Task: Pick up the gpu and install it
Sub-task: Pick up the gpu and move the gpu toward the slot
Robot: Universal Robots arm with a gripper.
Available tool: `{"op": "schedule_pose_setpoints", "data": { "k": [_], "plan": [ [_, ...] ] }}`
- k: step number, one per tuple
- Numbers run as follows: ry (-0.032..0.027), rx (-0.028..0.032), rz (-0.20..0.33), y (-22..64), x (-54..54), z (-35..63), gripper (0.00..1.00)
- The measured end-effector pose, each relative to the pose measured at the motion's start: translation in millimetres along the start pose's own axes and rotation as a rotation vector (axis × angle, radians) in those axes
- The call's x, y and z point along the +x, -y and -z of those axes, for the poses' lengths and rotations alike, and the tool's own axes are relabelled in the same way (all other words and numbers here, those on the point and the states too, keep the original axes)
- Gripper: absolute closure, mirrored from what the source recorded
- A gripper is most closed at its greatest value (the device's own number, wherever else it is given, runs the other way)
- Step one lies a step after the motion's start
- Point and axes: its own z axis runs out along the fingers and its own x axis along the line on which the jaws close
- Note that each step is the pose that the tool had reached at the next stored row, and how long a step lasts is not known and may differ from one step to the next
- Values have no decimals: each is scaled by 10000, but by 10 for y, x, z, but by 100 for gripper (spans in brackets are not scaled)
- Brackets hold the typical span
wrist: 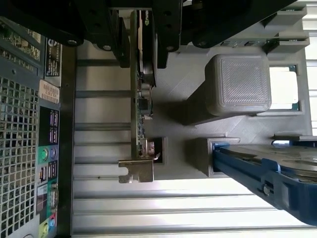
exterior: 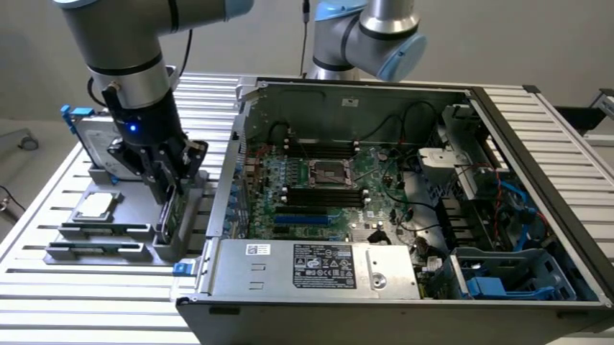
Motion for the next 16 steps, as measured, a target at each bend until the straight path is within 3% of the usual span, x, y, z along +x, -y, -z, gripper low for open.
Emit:
{"op": "schedule_pose_setpoints", "data": {
  "k": [2,16],
  "plan": [
    [0,-41,14,21,0,-6,64],
    [-10,-181,32,42,-2,-62,64]
  ]
}}
